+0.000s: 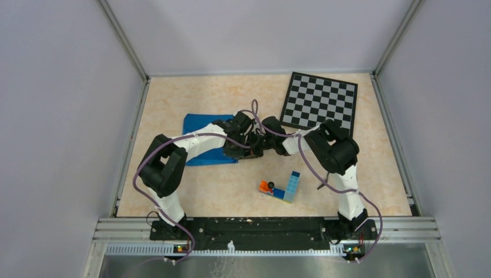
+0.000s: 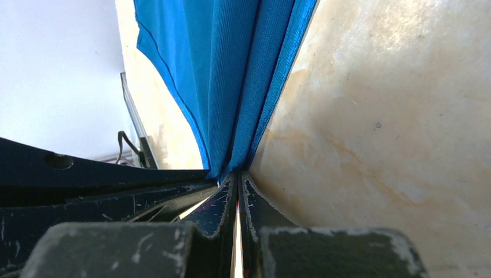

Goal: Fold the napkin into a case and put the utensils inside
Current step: Smooth out the lower triangle-folded napkin at the center of the board.

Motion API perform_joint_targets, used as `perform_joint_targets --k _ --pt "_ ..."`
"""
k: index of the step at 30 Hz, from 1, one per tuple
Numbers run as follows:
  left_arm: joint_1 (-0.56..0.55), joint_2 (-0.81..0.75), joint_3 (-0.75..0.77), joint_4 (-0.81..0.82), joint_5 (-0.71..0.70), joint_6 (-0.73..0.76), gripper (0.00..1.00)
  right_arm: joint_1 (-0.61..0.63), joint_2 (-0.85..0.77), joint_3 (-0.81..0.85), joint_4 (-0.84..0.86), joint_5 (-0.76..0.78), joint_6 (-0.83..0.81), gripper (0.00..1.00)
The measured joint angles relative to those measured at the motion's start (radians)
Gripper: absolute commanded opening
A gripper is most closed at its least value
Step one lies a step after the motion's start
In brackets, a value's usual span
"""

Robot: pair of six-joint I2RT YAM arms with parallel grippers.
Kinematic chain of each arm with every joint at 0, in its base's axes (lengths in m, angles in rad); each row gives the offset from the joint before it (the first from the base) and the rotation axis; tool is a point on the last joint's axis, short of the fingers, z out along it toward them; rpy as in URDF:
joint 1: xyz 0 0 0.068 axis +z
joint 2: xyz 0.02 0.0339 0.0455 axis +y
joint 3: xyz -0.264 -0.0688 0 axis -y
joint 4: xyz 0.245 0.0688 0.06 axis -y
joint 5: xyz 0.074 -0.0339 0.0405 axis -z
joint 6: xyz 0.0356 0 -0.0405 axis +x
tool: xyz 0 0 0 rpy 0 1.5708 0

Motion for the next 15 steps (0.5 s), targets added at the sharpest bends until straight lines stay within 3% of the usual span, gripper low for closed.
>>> perform_joint_targets --k 8,11,15 --pt "-0.016 0.021 0.011 -0.005 0.014 -0.017 0.09 0.000 0.000 -0.001 0.003 0.000 0.007 0.00" --pt "-0.018 0.030 0.013 -0.013 0.013 -0.019 0.20 0.000 0.000 -0.001 0.003 0.000 0.007 0.00" --pt "-0.022 0.034 0.014 -0.027 -0.001 -0.019 0.47 0.000 0.000 -0.003 0.005 0.001 0.007 0.05"
